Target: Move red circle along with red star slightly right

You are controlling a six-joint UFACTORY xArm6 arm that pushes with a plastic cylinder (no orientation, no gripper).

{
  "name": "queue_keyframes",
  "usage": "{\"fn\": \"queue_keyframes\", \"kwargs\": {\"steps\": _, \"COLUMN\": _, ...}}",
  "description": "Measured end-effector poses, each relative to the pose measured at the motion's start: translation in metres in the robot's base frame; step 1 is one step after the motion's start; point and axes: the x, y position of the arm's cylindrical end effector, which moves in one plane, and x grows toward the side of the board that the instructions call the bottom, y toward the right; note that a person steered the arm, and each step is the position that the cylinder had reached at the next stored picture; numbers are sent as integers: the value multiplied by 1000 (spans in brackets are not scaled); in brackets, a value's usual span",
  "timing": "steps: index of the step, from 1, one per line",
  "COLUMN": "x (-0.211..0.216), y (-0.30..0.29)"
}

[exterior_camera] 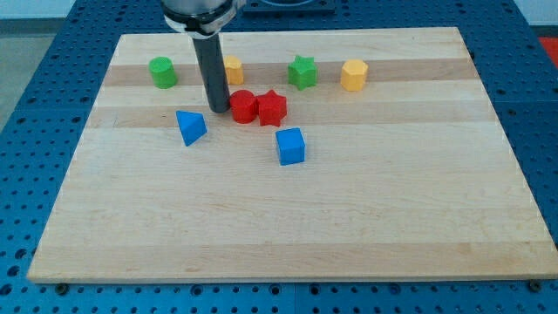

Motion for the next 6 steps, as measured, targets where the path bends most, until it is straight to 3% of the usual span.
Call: {"fn": "queue_keyframes", "kwargs": {"steps": 6, "x": -13, "y": 27}}
